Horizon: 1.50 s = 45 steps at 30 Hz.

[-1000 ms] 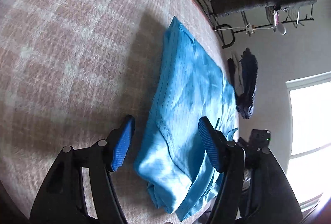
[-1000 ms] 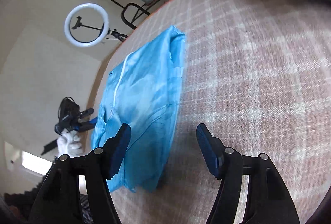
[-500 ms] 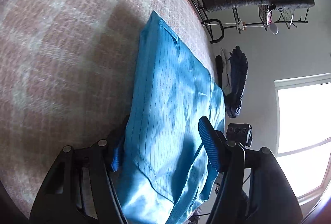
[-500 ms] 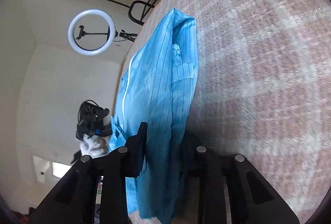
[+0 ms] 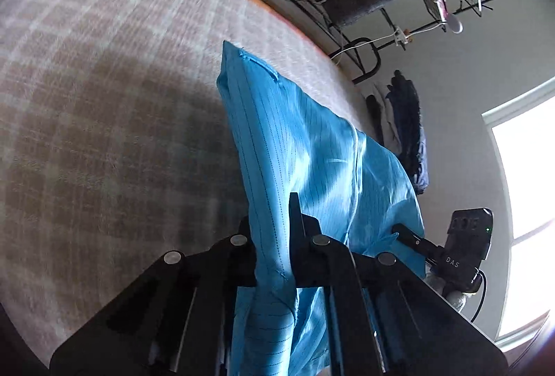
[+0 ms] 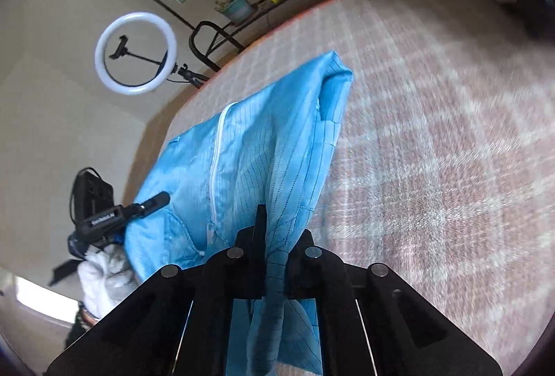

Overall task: Fold large clothes
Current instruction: 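Lift the folded blue coverall with both grippers toward the navy garment stack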

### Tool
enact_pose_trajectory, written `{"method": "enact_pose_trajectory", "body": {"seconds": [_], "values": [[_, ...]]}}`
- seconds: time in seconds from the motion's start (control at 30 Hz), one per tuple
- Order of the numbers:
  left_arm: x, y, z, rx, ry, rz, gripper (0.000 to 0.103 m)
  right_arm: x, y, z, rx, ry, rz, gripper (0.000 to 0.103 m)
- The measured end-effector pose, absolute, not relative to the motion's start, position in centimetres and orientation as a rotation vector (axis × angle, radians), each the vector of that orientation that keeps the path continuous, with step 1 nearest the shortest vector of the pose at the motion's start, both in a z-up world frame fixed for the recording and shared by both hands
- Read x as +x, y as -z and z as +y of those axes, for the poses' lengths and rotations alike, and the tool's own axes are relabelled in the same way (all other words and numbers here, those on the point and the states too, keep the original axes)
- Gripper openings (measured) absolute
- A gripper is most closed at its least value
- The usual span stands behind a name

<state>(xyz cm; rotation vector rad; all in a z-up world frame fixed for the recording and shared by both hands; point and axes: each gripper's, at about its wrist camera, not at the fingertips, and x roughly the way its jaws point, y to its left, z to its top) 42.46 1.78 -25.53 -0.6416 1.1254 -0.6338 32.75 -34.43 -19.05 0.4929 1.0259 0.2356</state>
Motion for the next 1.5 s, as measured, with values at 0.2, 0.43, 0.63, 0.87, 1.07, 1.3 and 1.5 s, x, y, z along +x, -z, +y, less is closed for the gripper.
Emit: {"method": "enact_pose_trajectory", "body": {"seconds": [0.2, 0.43, 0.63, 0.87, 1.07, 1.3, 1.5], "values": [[39.6, 21.6, 1.6, -0.617, 0.684, 1.071, 0.004, 29.8, 13.0, -32.5, 0.373, -0.195, 0.952, 0.004], [37.1, 16.4, -1.2, -0.564, 0.755, 1.012, 0.004, 25.7, 8.8, -34.6, 0.341, -0.152, 0.886, 0.004], [35.1, 13.1, -6.6, -0.502, 0.796, 0.989, 0.004, 24.3, 6.6, -39.5, 0.348, -0.145, 0.849, 0.004], [36.2, 10.1, -14.9, -0.483, 0.834, 0.982, 0.004, 24.9, 3.8, -47.4, 0.335, -0.15, 0.821, 0.004], [39.5, 7.1, -24.0, -0.452, 0.899, 0.946, 0.004, 26.4, 0.7, -54.7, 0.33, -0.111, 0.757, 0.004], [43.9, 4.7, -34.2, -0.397, 0.951, 0.909, 0.004, 30.8, -1.8, -62.5, 0.276, -0.024, 0.707, 0.004], [48.9, 3.1, -41.9, -0.409, 0.993, 0.853, 0.004, 35.1, -3.6, -67.4, 0.22, 0.012, 0.658, 0.004]]}}
